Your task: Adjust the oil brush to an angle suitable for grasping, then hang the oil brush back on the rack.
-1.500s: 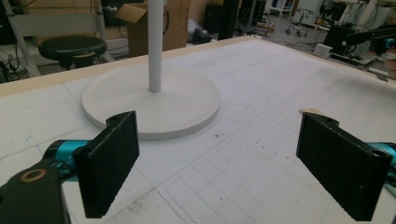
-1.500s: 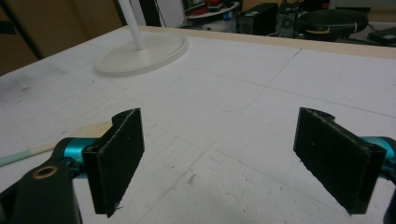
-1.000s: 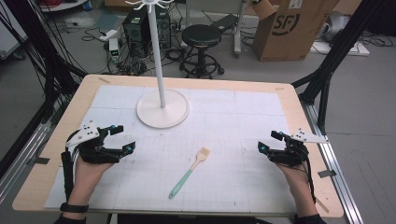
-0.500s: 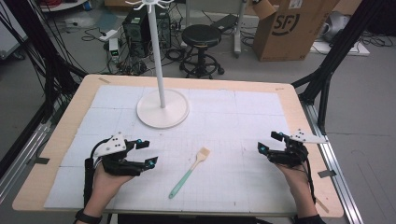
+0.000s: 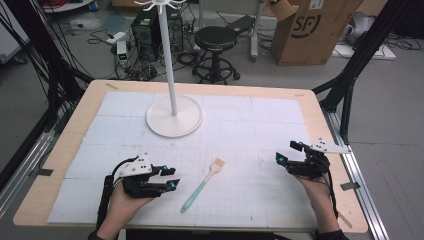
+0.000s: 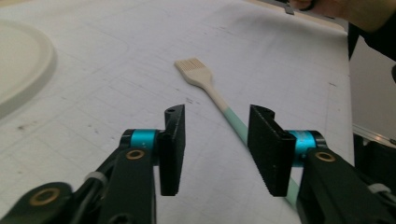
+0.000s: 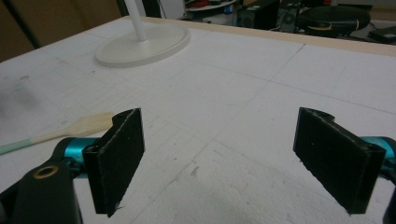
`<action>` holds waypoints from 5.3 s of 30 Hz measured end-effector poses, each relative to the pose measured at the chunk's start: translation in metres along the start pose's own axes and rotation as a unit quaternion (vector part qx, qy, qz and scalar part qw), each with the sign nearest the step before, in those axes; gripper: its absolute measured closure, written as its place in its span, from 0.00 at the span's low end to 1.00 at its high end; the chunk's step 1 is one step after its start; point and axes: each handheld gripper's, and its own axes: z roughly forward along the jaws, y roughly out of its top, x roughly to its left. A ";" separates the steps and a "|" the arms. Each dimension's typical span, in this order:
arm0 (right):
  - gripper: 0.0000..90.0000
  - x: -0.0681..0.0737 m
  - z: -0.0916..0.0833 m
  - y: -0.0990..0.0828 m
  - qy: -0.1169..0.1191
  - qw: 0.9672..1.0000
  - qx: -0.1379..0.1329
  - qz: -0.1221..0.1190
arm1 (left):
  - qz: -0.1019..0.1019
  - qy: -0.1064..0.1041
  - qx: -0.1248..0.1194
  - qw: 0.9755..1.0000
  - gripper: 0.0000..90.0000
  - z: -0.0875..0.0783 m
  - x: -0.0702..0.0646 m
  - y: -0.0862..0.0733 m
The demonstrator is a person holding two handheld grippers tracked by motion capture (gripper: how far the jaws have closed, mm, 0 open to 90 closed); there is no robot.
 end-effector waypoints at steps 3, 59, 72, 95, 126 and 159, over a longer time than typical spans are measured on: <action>0.18 0.000 0.000 0.000 0.000 1.000 -0.001 0.001 | 0.003 -0.006 0.017 1.000 0.73 0.004 -0.003 -0.002; 0.18 -0.001 0.000 0.000 -0.004 1.000 0.000 0.003 | 0.038 0.030 0.119 0.992 1.00 0.025 -0.015 -0.018; 0.18 -0.001 0.000 0.000 -0.003 1.000 0.000 0.002 | -0.002 0.110 0.102 0.989 1.00 0.023 0.015 -0.017; 0.18 0.000 0.002 0.000 -0.001 1.000 -0.001 0.000 | -0.055 0.185 0.089 0.977 0.95 0.031 0.045 -0.009; 0.18 -0.005 0.003 -0.001 -0.011 1.000 0.006 0.007 | -0.043 0.222 -0.074 0.971 0.26 -0.115 0.110 -0.019; 0.16 0.030 0.055 0.031 0.073 0.996 0.037 -0.044 | -0.049 0.181 -0.095 0.978 0.23 -0.114 0.103 -0.015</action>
